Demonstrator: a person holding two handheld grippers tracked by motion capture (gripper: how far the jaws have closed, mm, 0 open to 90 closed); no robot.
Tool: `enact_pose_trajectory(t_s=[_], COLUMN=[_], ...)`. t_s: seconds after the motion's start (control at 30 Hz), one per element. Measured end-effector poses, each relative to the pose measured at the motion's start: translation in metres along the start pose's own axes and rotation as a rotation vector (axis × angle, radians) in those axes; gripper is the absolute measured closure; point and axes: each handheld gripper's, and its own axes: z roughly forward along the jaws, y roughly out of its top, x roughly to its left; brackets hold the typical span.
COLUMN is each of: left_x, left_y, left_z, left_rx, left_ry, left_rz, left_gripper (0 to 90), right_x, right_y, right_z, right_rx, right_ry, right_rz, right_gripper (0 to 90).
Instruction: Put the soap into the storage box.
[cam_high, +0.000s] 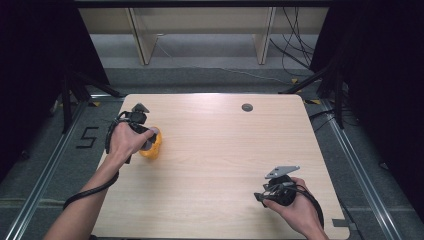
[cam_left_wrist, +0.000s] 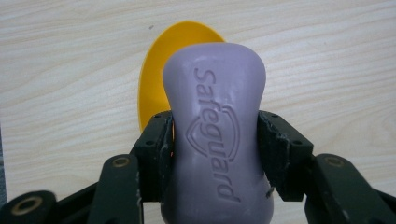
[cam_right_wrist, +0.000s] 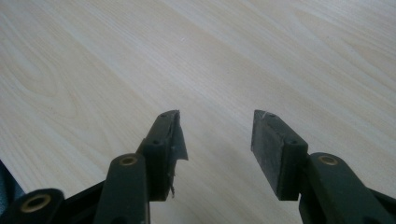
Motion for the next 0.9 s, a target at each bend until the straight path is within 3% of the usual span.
enact_pose_trajectory(t_s=[0.37,0.9], left_x=[0.002,0.005], left_y=[0.005,0.006], left_z=[0.014,0.026], left_rx=[0.029,0.029], left_ry=[0.009,0.013], left_rz=[-0.023,-0.051], left_gripper=[47.8,47.8], right_x=[0.001,0.001], right_y=[0.0,-0.001], right_z=[0.0,0.0], right_rx=[-0.009,-0.004], right_ry=[-0.003,0.0], right_rz=[0.016,0.009], right_gripper=[52.1,52.1])
